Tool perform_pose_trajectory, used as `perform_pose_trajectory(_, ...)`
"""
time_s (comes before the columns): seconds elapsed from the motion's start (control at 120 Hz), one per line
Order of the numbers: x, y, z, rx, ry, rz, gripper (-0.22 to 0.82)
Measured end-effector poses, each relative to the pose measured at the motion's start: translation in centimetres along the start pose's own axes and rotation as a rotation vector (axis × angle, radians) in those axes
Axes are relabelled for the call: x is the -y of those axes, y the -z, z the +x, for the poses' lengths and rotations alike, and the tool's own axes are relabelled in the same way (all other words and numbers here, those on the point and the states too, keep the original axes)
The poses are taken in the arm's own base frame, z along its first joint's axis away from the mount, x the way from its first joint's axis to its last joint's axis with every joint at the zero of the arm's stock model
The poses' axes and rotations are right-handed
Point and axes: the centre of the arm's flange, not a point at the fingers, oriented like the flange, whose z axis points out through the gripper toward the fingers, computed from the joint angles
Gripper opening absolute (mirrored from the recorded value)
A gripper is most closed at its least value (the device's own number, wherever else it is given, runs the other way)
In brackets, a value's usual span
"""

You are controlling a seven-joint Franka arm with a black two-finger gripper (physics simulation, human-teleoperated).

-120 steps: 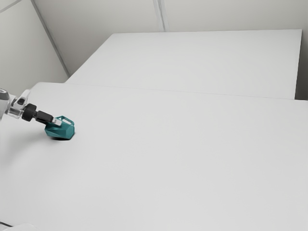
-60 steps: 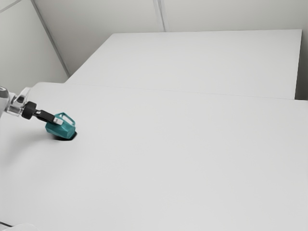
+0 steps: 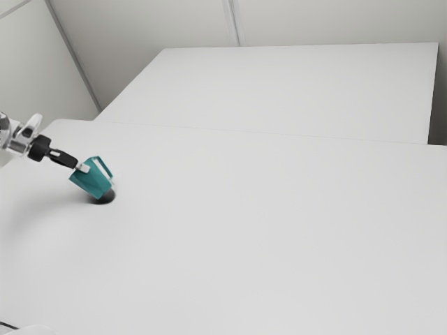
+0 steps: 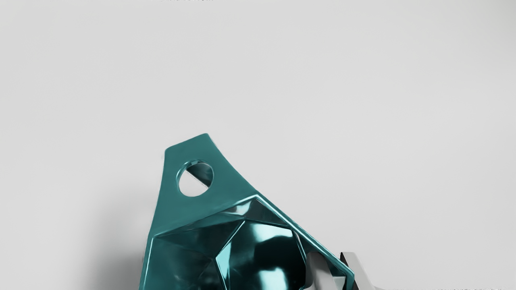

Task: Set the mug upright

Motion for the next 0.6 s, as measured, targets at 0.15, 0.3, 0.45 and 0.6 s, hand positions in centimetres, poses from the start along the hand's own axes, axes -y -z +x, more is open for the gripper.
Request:
perform_pose_trajectory(0.15,-3.5,-1.1,2.9,0.079,-0.067,0.034,-0.17)
perform_pose_trajectory(0.3,-8.8,-3.1,7.1,0.219,-0.152,0.09,-0.18)
perform_pose_trajectory(0.45,-13.1,-5.8,9.5,0.356,-0.17,0.155,-0.18)
perform_pose_trajectory(0.6,-18.5,-5.9,9.2,0.42,-0.163,0.224,-0.18)
